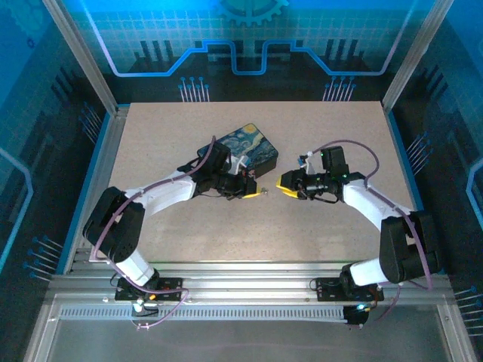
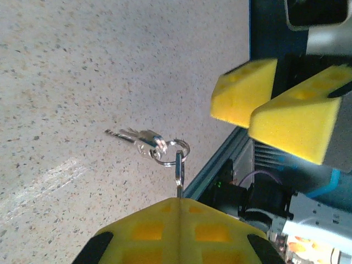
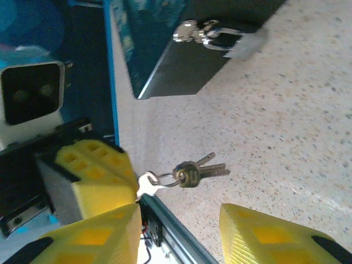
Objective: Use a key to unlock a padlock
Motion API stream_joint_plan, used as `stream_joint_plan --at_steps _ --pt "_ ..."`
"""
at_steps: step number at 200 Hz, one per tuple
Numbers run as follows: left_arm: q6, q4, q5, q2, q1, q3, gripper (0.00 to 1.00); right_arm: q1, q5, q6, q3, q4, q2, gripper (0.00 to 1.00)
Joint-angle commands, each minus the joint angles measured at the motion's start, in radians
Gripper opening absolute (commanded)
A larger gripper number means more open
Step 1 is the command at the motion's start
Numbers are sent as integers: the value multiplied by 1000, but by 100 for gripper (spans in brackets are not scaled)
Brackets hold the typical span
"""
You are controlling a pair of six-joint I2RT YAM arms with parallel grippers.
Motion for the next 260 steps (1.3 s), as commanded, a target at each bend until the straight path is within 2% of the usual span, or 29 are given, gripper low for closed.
stream_joint_plan --at_steps 1,31,52,81,114,162,227,260 --pt "137 -61 116 23 4 37 0 -13 -186 -217 34 -38 44 41" --pt "190 -79 157 15 4 53 0 -9 -253 -381 89 -127 92 41" --pt "218 -109 170 11 3 64 0 -9 -269 -429 104 -146 114 44" --pt "228 -115 177 4 4 58 0 13 -285 -406 102 -100 129 44" --pt "230 -114 177 2 3 55 0 67 -282 -404 104 -89 143 40" --pt "233 -111 180 -10 5 48 0 73 -288 -376 86 -63 160 33" --pt "230 -95 197 -16 6 49 0 81 -289 -358 72 -43 176 30" --pt "220 -83 203 -21 13 48 0 82 -303 -360 72 -47 170 22"
